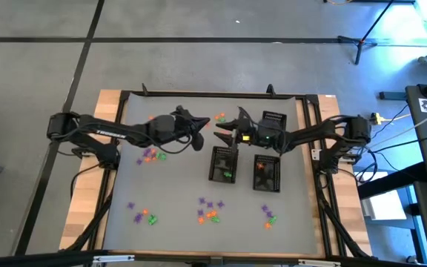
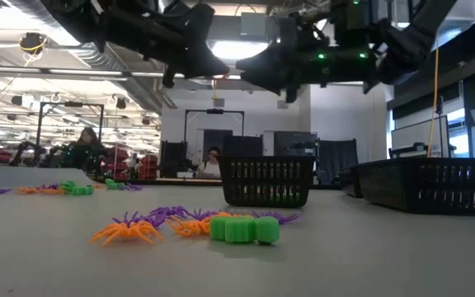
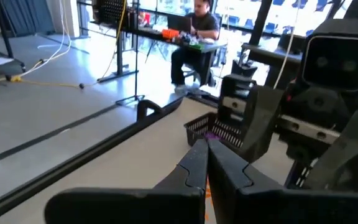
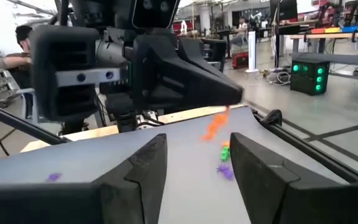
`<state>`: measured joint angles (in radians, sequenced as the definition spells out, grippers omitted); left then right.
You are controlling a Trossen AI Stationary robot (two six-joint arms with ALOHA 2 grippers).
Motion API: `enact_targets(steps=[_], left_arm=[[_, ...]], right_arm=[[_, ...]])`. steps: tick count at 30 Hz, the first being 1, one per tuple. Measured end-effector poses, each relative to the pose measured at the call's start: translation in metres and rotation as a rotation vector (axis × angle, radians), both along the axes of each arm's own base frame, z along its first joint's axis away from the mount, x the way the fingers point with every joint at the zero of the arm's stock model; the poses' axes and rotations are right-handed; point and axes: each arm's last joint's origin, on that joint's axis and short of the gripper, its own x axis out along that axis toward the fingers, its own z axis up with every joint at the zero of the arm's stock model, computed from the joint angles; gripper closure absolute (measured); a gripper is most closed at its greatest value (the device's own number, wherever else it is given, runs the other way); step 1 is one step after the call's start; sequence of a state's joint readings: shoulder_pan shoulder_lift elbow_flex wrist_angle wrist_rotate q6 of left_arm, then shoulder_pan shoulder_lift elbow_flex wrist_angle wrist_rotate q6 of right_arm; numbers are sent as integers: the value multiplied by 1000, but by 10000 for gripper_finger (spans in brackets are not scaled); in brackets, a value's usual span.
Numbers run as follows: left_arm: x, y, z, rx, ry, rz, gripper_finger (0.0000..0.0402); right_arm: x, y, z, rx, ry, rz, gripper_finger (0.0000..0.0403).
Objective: Sort Halloween decoration
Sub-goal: Put the orange spider toy into the bottom right bin
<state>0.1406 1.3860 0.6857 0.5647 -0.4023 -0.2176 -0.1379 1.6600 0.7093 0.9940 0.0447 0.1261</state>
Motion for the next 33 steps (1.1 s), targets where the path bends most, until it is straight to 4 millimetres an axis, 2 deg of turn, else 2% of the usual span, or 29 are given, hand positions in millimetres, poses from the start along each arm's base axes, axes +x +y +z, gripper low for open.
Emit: enact_targets(steps=[10,19,23,29,31,33], left_arm=[[3,-5,-3,-6,-2,-18,401],[4,-10,-3,10,2,-38,401],[4,-10,-3,9,8,-38,401],[4,-10,-4,8,15,-39,401],[4,-10,-4,8,17,-39,401],[4,-10,-4,12,21,-40,401]], right_arm=[[29,-8,0,13,101,-139,230],[32,-8,-2,12,109,-127,238],[32,-8,-3,6,112,-120,282],[32,-7,-4,-11,127,-73,383],[32,-6,-4,-12,132,-67,395],[32,-6,-4,-11,135,-67,386]])
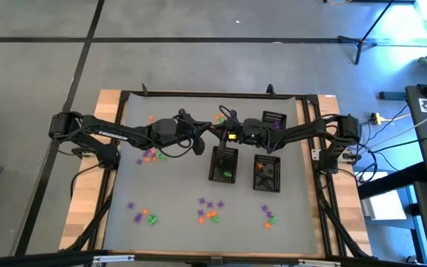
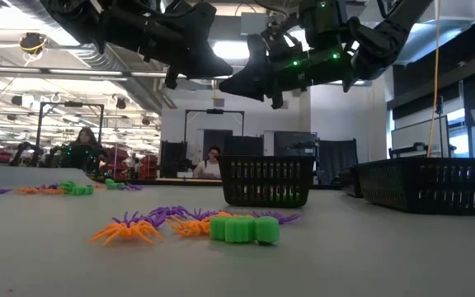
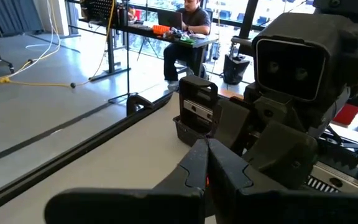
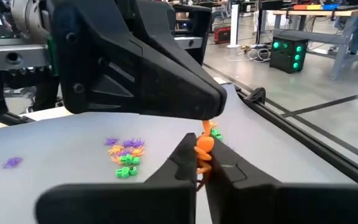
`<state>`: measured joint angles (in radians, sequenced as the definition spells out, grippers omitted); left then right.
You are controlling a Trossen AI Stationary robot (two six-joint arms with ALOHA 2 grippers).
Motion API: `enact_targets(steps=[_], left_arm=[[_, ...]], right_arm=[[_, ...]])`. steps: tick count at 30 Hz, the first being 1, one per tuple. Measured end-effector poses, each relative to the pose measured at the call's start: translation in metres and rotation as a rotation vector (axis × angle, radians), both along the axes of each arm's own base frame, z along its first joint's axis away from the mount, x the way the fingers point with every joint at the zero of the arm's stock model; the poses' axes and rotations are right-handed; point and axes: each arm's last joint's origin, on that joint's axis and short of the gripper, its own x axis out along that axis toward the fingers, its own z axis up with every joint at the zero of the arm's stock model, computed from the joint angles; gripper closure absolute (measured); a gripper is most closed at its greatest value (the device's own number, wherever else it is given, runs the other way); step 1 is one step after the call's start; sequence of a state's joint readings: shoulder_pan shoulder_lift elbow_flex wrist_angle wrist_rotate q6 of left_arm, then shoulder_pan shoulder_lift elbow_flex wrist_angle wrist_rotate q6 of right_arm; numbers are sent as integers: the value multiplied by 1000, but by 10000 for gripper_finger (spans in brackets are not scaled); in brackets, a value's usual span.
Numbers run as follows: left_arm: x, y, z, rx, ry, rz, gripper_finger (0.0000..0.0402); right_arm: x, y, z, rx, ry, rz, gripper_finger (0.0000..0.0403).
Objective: Sort Halloween decoration
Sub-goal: Put the orange spider toy into the bottom right bin
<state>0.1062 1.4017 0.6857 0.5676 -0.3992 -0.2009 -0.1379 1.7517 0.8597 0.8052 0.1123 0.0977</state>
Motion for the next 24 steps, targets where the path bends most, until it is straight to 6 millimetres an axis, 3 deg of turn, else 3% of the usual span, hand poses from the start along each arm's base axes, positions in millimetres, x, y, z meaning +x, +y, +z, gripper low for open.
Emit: enact_targets(steps=[12,18,24], left_arm=[[0,0,0,33,16,-5,401],[0,0,0,33,17,-5,401],[0,0,-1,32,25,-5,401]], right_arm=[[-6,2,4,-11,83,34,391],[-30,7,26,20,222,90,399],[-68,18,39,103,447,200,398]])
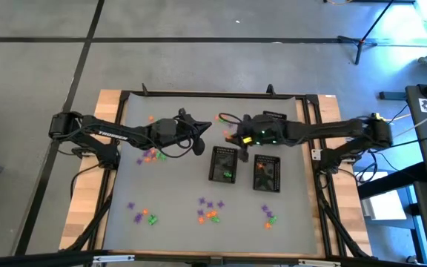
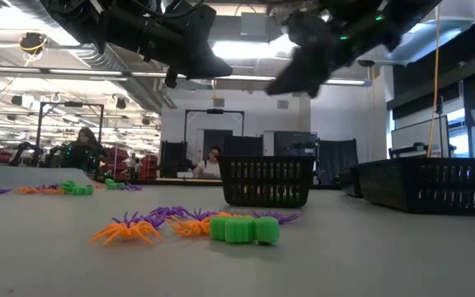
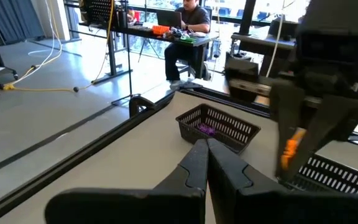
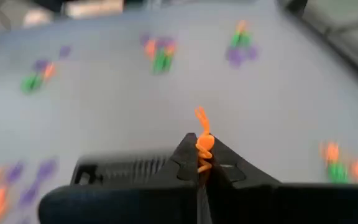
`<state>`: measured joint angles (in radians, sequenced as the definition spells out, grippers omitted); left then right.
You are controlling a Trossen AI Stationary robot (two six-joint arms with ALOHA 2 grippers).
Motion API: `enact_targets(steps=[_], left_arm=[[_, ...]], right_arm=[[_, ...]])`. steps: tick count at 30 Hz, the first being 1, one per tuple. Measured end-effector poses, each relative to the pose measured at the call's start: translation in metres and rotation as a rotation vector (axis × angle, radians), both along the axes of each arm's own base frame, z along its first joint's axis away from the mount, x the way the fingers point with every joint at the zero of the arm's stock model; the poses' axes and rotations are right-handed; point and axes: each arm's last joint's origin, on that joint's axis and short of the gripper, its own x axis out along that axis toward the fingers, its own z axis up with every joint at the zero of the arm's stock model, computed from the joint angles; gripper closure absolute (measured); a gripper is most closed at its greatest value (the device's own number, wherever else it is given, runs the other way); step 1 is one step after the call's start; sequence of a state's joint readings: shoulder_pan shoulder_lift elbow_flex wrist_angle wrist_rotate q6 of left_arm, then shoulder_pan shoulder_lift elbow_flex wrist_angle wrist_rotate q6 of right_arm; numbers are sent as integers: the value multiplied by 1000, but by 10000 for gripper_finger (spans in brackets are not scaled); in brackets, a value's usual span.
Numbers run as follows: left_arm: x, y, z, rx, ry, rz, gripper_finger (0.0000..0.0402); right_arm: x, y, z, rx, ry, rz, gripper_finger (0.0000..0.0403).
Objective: Sort Halloween decoration
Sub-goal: Put the orange spider toy into the bottom right bin
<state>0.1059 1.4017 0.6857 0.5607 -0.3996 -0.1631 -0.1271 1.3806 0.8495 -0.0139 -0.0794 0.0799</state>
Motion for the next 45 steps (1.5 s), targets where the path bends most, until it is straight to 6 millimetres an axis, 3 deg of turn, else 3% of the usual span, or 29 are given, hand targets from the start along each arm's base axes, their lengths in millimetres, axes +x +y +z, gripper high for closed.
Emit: enact_targets(steps=[8,16,22,36,45], left_arm=[[0,0,0,0,0,0,401],[0,0,0,-1,0,0,401],[0,0,0,-1,1,0,401],[0,0,0,-1,2,-1,401],[0,1,0,90,53,-10,401]], right_arm=[[-57,36,-17,81,312,-10,397],[-92,63,-38,138,495,-27,392],[-97,70,-48,146,528,-19,367],[-98,71,-48,150,534,-8,296],[-98,70,-48,128,528,-29,291]])
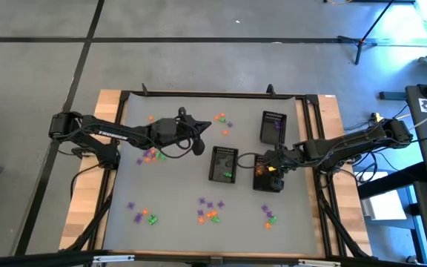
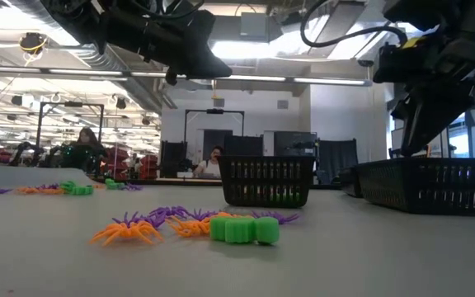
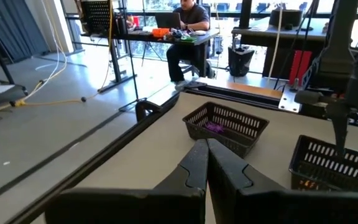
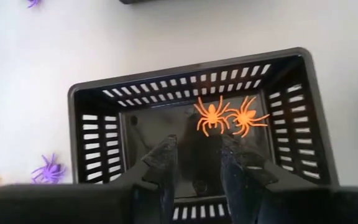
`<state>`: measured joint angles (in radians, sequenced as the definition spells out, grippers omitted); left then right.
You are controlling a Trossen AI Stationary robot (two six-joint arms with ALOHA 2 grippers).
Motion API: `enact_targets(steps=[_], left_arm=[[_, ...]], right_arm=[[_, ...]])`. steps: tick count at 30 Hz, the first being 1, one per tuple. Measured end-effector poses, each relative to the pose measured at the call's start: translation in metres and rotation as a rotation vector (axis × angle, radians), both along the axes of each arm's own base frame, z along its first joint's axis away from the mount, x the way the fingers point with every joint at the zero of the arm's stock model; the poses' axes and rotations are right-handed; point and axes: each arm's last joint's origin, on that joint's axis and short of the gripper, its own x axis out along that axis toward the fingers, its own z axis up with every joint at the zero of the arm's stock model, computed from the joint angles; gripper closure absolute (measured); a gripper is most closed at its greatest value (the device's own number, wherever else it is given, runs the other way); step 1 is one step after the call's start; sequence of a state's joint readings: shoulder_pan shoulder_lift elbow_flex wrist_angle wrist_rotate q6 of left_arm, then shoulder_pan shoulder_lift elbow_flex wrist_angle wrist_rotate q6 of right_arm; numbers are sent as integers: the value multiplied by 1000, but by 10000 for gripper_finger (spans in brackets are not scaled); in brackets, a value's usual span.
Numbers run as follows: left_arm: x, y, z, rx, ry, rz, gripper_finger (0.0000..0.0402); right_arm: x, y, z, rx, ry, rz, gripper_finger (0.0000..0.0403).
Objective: Sort Halloween decoration
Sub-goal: Put the orange spider toy into the bottom right bin
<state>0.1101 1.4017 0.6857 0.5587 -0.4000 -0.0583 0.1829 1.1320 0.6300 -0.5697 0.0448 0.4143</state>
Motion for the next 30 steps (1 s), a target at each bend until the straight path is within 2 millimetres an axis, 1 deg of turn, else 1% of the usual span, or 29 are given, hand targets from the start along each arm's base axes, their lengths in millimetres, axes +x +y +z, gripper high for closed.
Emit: enact_targets(steps=[6,10,13,15,18,22,26,30], left_arm=[[0,1,0,16,4,2,401],[0,2,0,15,11,10,401],[-2,3,-5,13,68,41,401],[-5,7,-11,11,129,95,401],[-10,18,-17,-16,180,233,401],[-22,41,-28,-159,201,393,401],[-37,63,-40,-311,254,481,401],[-48,76,-45,-357,306,529,401]], right_arm=[[0,-1,0,-31,-10,-17,292],[3,-1,2,-50,-46,-6,292],[7,0,4,-57,-85,17,292],[9,0,6,-62,-121,34,292],[14,1,10,-75,-172,63,292],[20,1,21,-113,-238,88,292],[26,2,29,-160,-307,107,292],[29,2,34,-186,-362,142,292]])
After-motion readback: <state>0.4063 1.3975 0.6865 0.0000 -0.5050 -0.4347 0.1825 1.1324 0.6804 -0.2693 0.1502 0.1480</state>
